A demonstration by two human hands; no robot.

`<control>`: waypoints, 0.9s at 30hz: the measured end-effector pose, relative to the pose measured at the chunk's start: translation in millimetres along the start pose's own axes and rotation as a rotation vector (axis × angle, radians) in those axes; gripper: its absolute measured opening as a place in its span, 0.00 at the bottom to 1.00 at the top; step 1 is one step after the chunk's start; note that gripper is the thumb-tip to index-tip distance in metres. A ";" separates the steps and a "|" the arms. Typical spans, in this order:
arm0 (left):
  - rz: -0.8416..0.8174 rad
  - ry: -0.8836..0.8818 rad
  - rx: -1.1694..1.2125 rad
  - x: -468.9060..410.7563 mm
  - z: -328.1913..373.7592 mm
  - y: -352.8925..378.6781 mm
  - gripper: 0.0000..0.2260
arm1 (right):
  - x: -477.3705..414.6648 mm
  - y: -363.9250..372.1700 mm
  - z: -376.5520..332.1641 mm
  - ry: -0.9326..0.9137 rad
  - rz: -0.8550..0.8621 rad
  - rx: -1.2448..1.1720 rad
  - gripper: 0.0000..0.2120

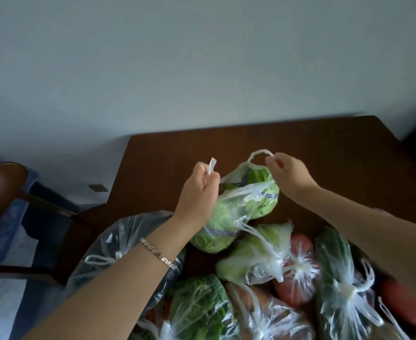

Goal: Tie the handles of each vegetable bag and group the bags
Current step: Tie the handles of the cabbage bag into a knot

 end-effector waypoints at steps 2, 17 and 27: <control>-0.048 0.005 0.026 6.5 3.4 6.4 0.07 | 12.4 -29.5 -8.7 -0.023 0.092 -0.020 0.19; 0.086 0.300 -0.201 41.0 9.2 14.4 0.15 | 90.2 -20.6 -39.3 -0.275 -0.087 -0.221 0.12; -0.138 -0.069 0.126 66.1 -5.2 65.0 0.16 | 73.6 14.4 -11.6 0.001 -0.139 -0.219 0.11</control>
Point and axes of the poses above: each hand's wrist, its own x-axis away from the middle knuckle, its own y-axis out of the palm, z = x × y, the point moved 9 cm from there along -x, towards the middle knuckle
